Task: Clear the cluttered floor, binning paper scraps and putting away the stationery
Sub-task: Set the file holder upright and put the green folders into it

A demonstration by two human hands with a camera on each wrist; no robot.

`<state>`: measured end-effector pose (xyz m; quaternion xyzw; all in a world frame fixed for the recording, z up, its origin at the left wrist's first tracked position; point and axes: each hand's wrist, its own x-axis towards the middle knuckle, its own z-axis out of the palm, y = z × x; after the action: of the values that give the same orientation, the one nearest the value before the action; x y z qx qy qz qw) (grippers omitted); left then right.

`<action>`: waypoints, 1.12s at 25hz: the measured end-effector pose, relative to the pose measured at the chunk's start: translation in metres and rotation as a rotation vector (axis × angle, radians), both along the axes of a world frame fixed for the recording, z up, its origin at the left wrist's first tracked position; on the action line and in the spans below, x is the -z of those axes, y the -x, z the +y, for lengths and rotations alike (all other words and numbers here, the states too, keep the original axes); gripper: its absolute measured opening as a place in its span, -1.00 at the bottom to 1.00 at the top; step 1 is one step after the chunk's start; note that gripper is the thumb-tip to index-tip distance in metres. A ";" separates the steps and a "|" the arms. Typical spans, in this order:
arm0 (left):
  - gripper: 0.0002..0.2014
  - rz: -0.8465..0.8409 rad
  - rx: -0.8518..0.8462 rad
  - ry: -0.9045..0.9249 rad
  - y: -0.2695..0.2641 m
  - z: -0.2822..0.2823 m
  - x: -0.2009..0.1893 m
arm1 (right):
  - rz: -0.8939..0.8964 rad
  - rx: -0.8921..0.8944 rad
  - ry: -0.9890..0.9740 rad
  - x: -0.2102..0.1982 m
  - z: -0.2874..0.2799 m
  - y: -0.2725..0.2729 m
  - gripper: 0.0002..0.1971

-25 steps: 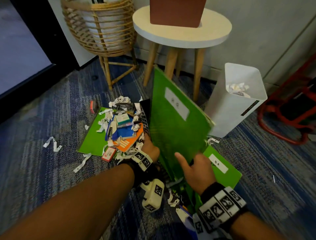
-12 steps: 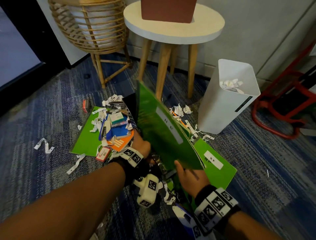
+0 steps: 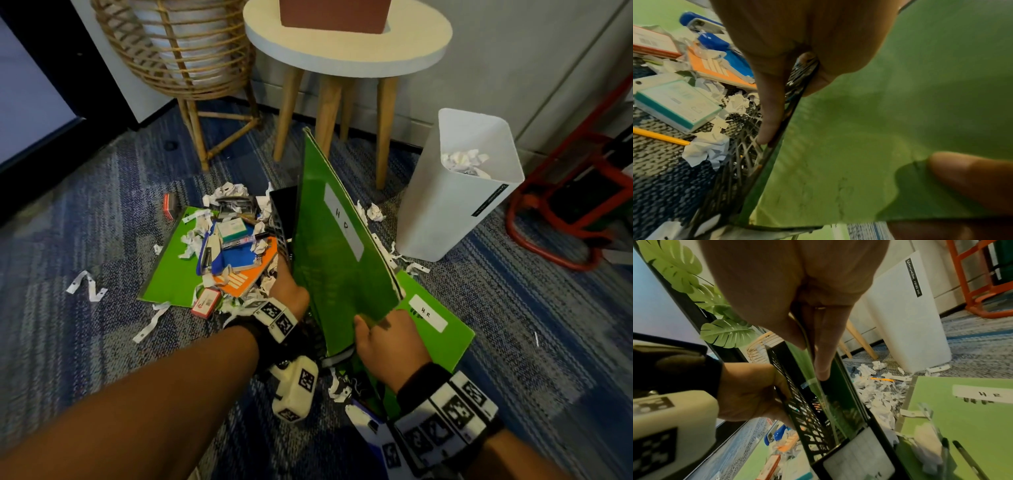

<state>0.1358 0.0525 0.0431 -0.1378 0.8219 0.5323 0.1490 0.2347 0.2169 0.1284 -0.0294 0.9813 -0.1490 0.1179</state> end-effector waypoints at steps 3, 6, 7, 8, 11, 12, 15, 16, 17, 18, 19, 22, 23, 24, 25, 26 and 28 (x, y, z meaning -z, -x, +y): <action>-0.20 0.043 0.144 -0.016 -0.009 0.011 -0.017 | -0.047 0.128 0.088 0.024 0.002 -0.002 -0.68; -0.20 0.057 0.196 -0.087 -0.007 0.021 -0.021 | -0.207 0.184 0.115 0.043 0.006 -0.010 -0.63; -0.16 0.058 0.185 -0.077 -0.005 0.023 -0.019 | -0.211 0.144 0.107 0.043 0.008 -0.013 -0.57; -0.13 0.045 0.161 -0.075 -0.003 0.023 -0.017 | -0.192 0.131 0.122 0.040 0.010 -0.017 -0.54; -0.16 0.015 0.090 -0.039 0.001 0.016 -0.015 | -0.205 0.253 0.484 0.023 0.018 -0.028 -0.88; -0.17 0.013 0.056 -0.020 0.003 0.009 -0.014 | -0.219 0.283 0.550 0.022 0.023 -0.028 -0.84; -0.15 -0.017 -0.033 0.045 0.014 -0.009 -0.012 | -0.204 0.463 0.569 0.044 0.057 -0.019 -0.64; -0.16 -0.028 -0.058 0.063 0.015 -0.013 -0.011 | -0.206 0.550 0.503 0.059 0.071 -0.015 -0.65; -0.18 -0.066 -0.074 0.082 0.014 -0.016 -0.014 | -0.220 0.637 0.433 0.076 0.084 -0.013 -0.69; -0.18 -0.081 -0.084 0.087 0.016 -0.019 -0.013 | -0.262 0.739 0.376 0.090 0.096 -0.013 -0.76; -0.16 -0.105 -0.084 0.059 0.017 -0.021 -0.014 | -0.290 0.815 0.339 0.106 0.108 -0.015 -0.81; -0.16 -0.034 -0.051 0.075 0.028 -0.027 0.022 | -0.380 1.067 0.340 0.138 0.127 -0.036 -0.49; -0.19 0.013 -0.015 0.131 0.033 -0.028 0.038 | -0.423 1.129 0.375 0.148 0.130 -0.043 -0.41; -0.22 0.028 0.019 0.173 0.033 -0.025 0.041 | -0.520 1.159 0.396 0.166 0.135 -0.051 -0.33; -0.24 0.051 0.028 0.182 0.029 -0.021 0.031 | -0.609 1.132 0.384 0.192 0.146 -0.056 -0.22; -0.23 0.040 0.009 0.176 0.024 -0.017 0.024 | -0.682 1.111 0.361 0.218 0.157 -0.059 -0.07; -0.21 0.004 0.013 0.086 0.011 -0.008 0.000 | -0.707 1.143 0.426 0.252 0.162 -0.057 0.03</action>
<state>0.1245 0.0443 0.0433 -0.1374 0.8451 0.4959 0.1446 0.2919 0.3789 -0.1241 0.5185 0.6954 -0.3770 0.3247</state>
